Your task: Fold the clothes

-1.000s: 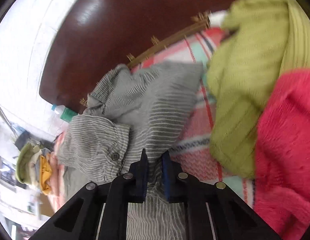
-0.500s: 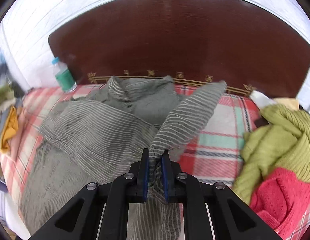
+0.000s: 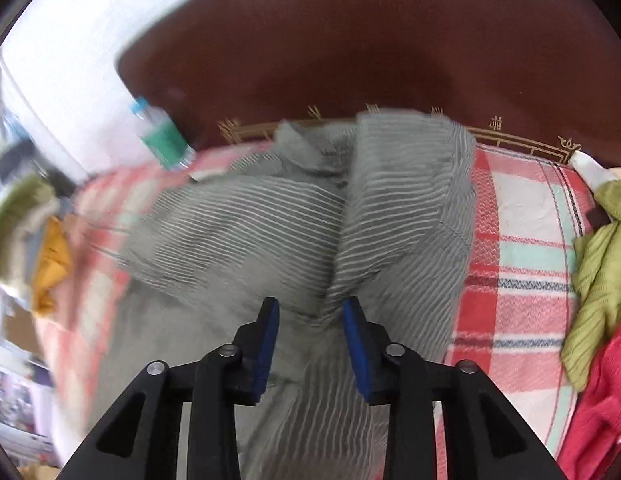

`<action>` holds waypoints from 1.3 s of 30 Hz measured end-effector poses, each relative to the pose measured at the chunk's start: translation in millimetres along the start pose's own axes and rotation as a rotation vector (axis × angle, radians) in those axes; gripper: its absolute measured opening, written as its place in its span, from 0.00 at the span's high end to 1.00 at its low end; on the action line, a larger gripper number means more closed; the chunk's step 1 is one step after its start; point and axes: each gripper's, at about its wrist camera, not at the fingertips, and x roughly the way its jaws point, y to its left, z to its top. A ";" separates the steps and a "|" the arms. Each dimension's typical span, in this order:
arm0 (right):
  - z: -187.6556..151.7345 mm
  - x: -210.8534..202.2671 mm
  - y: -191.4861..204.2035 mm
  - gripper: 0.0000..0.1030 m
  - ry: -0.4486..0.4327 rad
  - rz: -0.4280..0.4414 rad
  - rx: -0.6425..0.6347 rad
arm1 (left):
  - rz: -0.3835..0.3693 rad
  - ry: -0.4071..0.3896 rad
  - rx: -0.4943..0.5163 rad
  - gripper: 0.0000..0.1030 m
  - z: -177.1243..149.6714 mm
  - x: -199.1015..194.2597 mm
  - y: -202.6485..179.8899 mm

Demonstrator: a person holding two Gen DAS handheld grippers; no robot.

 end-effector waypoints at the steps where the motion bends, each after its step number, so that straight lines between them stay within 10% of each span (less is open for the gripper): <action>1: -3.4 -11.8 0.4 0.63 -0.020 0.037 -0.001 | -0.006 0.001 0.005 0.90 -1.9 -0.7 0.3; 6: -34.9 -67.6 5.4 0.56 -0.103 0.121 -0.038 | -0.026 0.000 0.031 0.88 -9.4 -6.1 -0.5; 10: -78.3 -85.3 14.7 0.55 -0.091 0.073 -0.088 | -0.017 -0.015 0.048 0.22 -9.5 -15.5 -3.1; 27: -258.3 -66.5 101.5 0.38 0.077 0.064 -0.351 | 0.093 -0.153 0.071 0.16 -9.1 -71.6 24.8; 30: -265.9 -49.9 112.6 0.39 0.075 -0.043 -0.412 | 0.117 -0.156 0.070 0.16 4.8 -65.2 30.1; 33: -267.5 -41.4 110.6 0.85 0.068 -0.077 -0.403 | 0.128 -0.160 0.064 0.16 6.5 -64.1 31.4; 39: -272.4 -64.5 109.7 0.93 0.046 -0.009 -0.418 | 0.135 -0.158 0.076 0.16 1.2 -73.4 29.6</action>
